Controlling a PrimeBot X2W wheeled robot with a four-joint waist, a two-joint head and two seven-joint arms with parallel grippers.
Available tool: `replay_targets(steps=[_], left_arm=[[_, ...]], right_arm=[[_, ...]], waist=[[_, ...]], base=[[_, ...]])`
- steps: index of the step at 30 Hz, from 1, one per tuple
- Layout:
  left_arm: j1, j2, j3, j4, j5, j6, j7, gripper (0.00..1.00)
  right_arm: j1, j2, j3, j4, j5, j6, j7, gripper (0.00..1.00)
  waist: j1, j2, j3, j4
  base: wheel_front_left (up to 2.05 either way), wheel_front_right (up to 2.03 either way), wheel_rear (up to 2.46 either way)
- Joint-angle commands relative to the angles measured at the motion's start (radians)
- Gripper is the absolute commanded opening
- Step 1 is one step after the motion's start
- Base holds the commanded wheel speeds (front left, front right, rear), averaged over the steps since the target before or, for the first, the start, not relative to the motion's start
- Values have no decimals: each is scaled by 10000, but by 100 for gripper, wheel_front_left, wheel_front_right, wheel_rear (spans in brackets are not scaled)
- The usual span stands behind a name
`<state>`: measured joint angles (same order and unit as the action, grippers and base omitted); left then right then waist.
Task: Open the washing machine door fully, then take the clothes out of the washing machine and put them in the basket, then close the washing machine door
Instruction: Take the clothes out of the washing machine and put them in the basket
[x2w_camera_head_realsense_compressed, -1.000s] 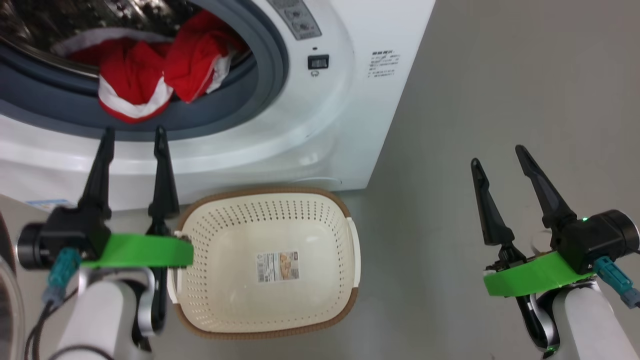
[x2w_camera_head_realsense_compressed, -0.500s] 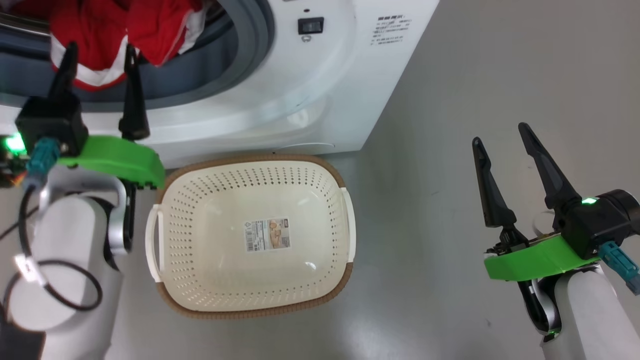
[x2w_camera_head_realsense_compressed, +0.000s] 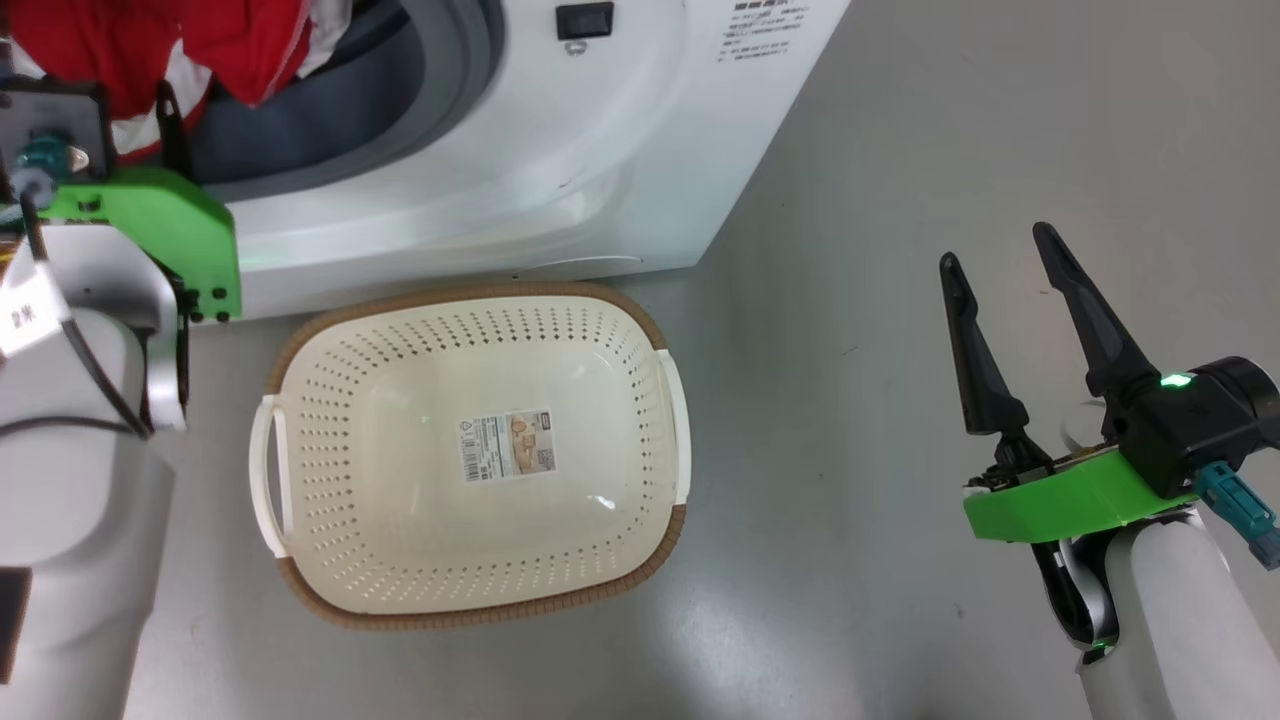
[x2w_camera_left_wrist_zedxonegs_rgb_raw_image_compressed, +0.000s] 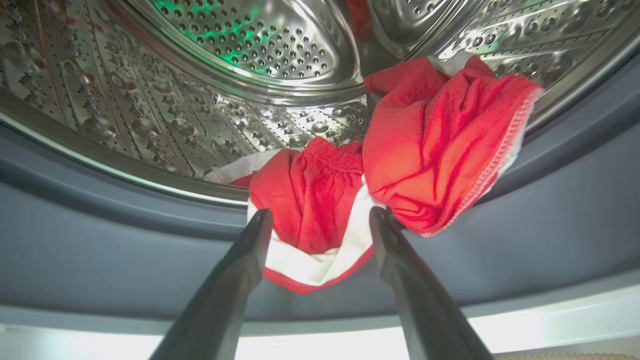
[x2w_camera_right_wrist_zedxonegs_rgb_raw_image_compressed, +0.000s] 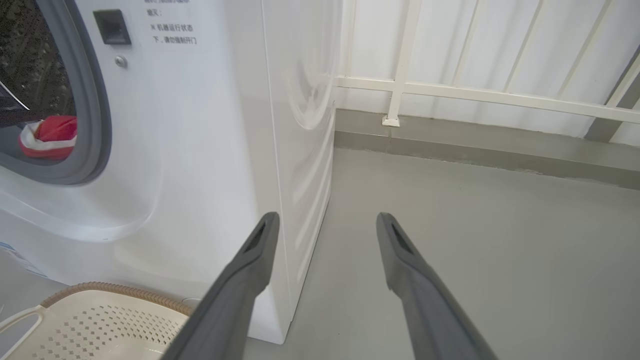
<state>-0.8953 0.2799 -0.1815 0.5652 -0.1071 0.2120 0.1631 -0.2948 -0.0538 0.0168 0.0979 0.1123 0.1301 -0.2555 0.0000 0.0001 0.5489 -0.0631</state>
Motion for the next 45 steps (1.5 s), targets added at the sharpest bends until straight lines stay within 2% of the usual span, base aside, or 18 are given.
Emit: replay_targets(steps=[1, 7, 17, 28, 29, 30, 31, 40, 45], left_arm=[[-255, 515, 238, -114, 122, 118, 108, 100], [-532, 633, 254, 445, 122, 279, 437, 100], [-796, 839, 296, 1084, 54, 449, 372, 100], [-902, 908, 223, 1349, -66, 464, 508, 99], [-903, 901, 206, 1359, -75, 463, 514, 48], [-907, 890, 189, 1348, -85, 459, 491, 13], [-907, 877, 173, 1338, -97, 459, 473, 0], [-679, 698, 254, 870, -412, 494, -324, 0], [-316, 505, 468, 308, -833, 428, -1216, 0]], right_arm=[[-76, -4, 238, -204, -122, 6, -63, 100], [-169, 5, 267, -150, -64, 6, -63, 100], [-342, 3, 450, -62, 62, 6, -63, 100], [-393, 9, 477, -10, 169, 6, -63, 100], [-394, 10, 473, -4, 168, 6, -63, 100], [-397, 11, 460, -2, 167, 6, -63, 100], [-398, 11, 443, -1, 168, 6, -63, 100], [-369, 16, 368, 69, 171, 6, -63, 100], [-340, 19, 326, 110, 168, 6, -63, 100]], waist=[[0, -1, 57, -48], [0, -1, 267, -111], [0, -1, 530, -259], [0, -1, 607, -383], [0, -1, 604, -384], [0, -1, 601, -381], [0, -1, 594, -375], [0, -1, 434, -271], [0, -1, 242, -141]], base=[[0, 0, 0], [0, 0, 0], [0, 0, 0], [0, 0, 0], [0, 0, 0], [0, 0, 0], [0, 0, 0], [0, 0, 0], [0, 0, 0]])
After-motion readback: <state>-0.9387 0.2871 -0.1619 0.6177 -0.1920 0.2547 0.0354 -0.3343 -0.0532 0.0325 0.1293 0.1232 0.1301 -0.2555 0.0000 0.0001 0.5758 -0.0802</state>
